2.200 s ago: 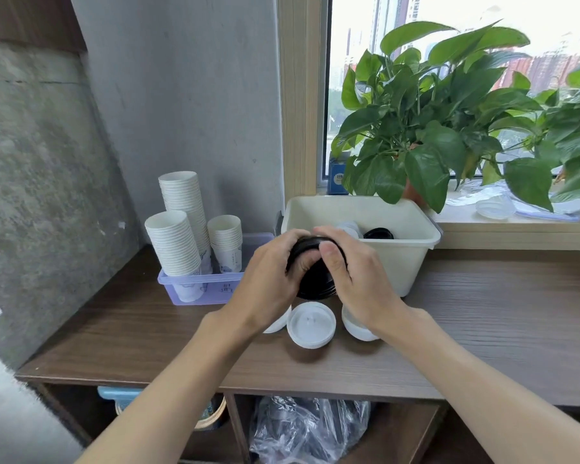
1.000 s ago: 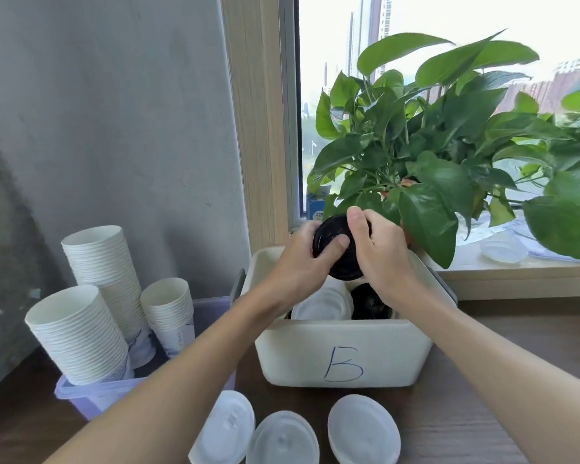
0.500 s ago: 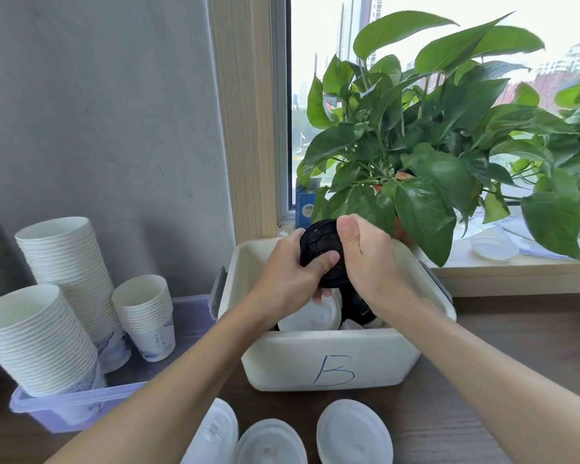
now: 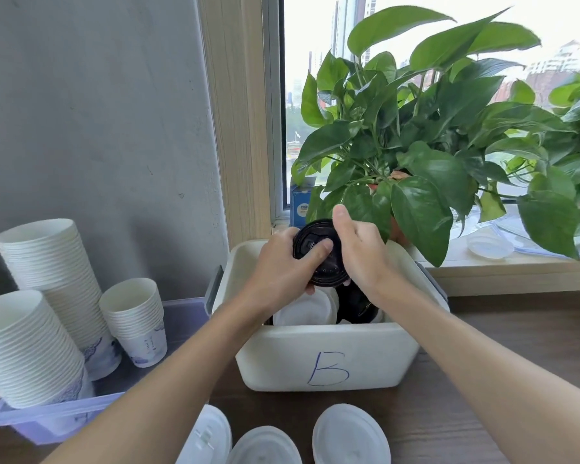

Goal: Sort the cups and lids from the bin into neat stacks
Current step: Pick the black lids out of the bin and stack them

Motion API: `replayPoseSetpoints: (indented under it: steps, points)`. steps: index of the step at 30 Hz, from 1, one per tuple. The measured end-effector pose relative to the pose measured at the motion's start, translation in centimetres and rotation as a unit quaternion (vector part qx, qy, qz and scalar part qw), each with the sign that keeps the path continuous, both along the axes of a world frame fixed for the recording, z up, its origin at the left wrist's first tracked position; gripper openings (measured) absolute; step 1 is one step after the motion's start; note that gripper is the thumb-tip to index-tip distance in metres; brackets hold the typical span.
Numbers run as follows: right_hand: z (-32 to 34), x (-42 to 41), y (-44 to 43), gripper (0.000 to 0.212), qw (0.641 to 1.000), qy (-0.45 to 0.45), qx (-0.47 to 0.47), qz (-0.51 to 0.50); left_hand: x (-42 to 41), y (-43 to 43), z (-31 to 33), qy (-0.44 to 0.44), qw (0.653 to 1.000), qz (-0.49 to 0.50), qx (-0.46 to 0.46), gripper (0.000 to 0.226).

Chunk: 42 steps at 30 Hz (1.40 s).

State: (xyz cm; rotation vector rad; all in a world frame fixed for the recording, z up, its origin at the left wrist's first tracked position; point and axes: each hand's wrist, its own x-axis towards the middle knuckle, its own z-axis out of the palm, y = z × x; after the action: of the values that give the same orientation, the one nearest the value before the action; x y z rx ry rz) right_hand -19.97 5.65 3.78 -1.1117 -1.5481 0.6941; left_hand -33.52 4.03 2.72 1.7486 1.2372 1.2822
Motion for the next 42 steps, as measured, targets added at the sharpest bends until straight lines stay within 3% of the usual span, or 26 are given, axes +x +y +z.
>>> replayPoseSetpoints:
  steps: [5,14,17,21,26,42]
  points:
    - [0.1,0.1,-0.3,0.052,0.997,-0.055,0.045,-0.007,-0.2,0.4,-0.1,-0.003,1.0,-0.016,0.003,0.025]
    - [-0.4,0.0,0.4,0.05,0.996,-0.044,0.079,-0.015,-0.1,0.4,-0.2,-0.031,0.999,-0.016,0.026,0.02]
    - [-0.5,0.0,0.1,0.036,0.995,-0.035,0.086,0.032,-0.2,0.5,0.1,-0.011,0.998,0.018,0.066,0.02]
    - [-0.7,-0.3,-0.1,0.016,0.993,-0.058,0.084,0.064,-0.2,0.4,0.6,-0.082,0.992,0.086,0.039,0.024]
    - [-0.3,-0.2,-0.3,0.02,0.996,-0.018,0.064,0.054,-0.2,0.5,0.6,-0.083,0.993,0.065,0.046,0.028]
    - [-0.2,-0.2,0.0,0.022,0.995,-0.035,0.051,0.079,0.0,-0.1,0.7,-0.044,0.995,0.041,0.079,0.024]
